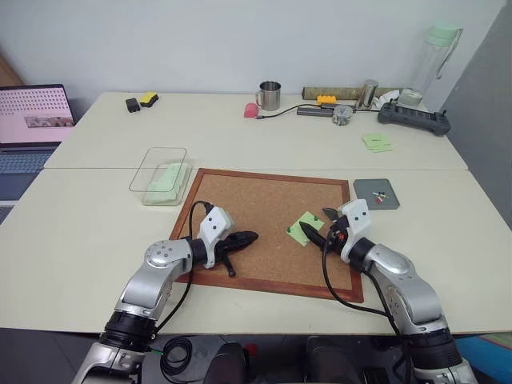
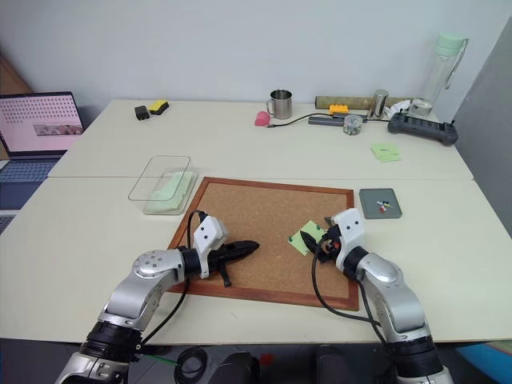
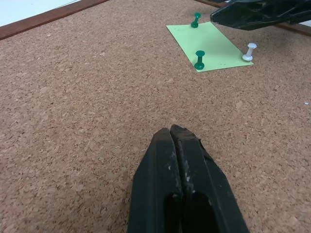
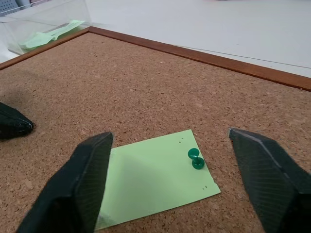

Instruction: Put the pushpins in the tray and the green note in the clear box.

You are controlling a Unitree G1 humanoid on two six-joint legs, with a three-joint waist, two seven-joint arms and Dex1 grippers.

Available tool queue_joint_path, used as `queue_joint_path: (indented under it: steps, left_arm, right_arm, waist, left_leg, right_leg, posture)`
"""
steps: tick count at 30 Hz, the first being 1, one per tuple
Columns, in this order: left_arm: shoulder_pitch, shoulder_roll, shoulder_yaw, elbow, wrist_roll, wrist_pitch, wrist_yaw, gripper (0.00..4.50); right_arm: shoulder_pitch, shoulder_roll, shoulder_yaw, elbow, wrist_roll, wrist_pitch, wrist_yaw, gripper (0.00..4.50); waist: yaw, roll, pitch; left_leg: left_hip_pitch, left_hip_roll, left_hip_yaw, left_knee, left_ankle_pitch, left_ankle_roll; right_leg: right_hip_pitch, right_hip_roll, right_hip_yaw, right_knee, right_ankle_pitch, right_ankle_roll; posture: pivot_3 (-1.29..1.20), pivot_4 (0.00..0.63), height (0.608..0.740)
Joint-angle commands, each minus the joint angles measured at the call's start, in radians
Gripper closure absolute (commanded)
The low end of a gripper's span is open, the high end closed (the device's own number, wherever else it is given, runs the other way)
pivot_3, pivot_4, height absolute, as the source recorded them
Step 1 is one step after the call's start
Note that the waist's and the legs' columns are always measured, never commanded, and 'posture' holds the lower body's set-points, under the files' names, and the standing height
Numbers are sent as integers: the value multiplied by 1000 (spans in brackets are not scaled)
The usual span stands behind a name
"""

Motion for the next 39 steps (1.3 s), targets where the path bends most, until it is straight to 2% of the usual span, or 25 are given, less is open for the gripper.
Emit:
queue_joint_path:
  steps: [1, 5, 8, 12, 15, 23, 39]
  left_arm:
    - [32, 4, -20, 4, 12, 42, -1, 4500]
    - [29, 3, -16, -4, 6, 52, 0, 4500]
    - [24, 1, -11, 1, 5, 52, 0, 4500]
    - [26, 2, -7, 5, 5, 52, 1, 4500]
    - [28, 3, -6, 9, 9, 50, 1, 4500]
    - [24, 9, -13, 18, 23, 66, 9, 4500]
    - [28, 8, -23, 25, 25, 94, 17, 4500]
  right_arm:
    - [-25, 8, -3, 21, -9, -47, 13, 1504]
    - [-39, 13, 12, 72, -44, -77, 4, 2475]
    - [-49, 23, 13, 112, -63, -110, 2, 2947]
    - [-60, 35, -4, 128, -66, -142, -4, 3852]
    - [-56, 38, -15, 121, -59, -154, 4, 4372]
    - [-22, 12, 20, 18, -63, -151, 50, 4447]
    - [3, 28, -50, -80, 26, -87, 27, 4447]
  waist:
    - [0, 0, 0]
    - [-1, 0, 0]
    - [-1, 0, 0]
    - [-2, 0, 0]
    - [-2, 0, 0]
    - [-1, 0, 0]
    - [-1, 0, 0]
  left_leg:
    - [0, 0, 0, 0, 0, 0]
    - [-1, 0, 0, 0, 0, 0]
    - [-1, 0, 0, 0, 0, 0]
    - [-1, 0, 0, 0, 0, 0]
    - [-1, 0, 0, 0, 0, 0]
    - [-1, 0, 0, -1, 0, 0]
    - [-1, 0, -1, -1, 0, 0]
  right_leg:
    - [0, 0, 0, 0, 0, 0]
    - [-1, 0, 0, 0, 0, 0]
    - [-1, 0, 0, 0, 0, 0]
    - [-1, 0, 0, 0, 0, 0]
    - [-1, 0, 0, 0, 0, 0]
    - [-1, 0, 0, 0, 0, 0]
    - [-1, 0, 0, 0, -2, 3]
  posture:
    - [0, 150, 740]
    - [0, 150, 740]
    - [0, 150, 740]
    - [0, 150, 740]
    - [0, 150, 740]
    - [0, 150, 740]
    - [0, 150, 740]
